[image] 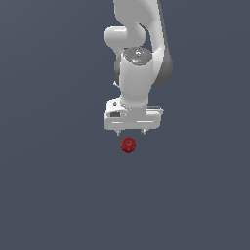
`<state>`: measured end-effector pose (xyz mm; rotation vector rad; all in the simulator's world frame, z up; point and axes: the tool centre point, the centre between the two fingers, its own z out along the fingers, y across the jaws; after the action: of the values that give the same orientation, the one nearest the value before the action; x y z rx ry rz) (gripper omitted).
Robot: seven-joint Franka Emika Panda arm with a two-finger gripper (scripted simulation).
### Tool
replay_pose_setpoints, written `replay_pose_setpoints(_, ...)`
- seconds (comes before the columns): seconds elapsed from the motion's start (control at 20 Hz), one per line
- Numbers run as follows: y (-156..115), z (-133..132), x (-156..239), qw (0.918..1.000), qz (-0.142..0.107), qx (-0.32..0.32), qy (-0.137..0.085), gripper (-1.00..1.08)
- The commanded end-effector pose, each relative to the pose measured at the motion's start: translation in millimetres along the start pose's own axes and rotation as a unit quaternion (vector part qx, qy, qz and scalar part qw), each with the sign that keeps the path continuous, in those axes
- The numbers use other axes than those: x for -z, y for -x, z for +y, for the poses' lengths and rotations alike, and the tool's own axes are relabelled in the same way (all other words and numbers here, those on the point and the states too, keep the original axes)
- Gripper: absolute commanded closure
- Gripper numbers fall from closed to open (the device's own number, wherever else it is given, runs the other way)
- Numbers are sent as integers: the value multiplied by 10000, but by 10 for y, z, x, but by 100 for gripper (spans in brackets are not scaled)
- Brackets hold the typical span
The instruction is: Pick up the object and move it to a goal position.
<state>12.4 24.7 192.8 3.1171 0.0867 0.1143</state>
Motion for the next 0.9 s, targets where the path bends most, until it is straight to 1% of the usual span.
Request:
replay_pose_setpoints(0.0,0,0,0,10000,0,0,0,-92)
replay_pose_setpoints(0.5,45,139,-14,9992,-92,-379,-35,-92)
replay_pose_setpoints(0.7,43,144,-3,9992,-91,-379,-35,-92)
replay_pose_setpoints(0.85,60,131,-73,9991,-108,-415,-40,-92)
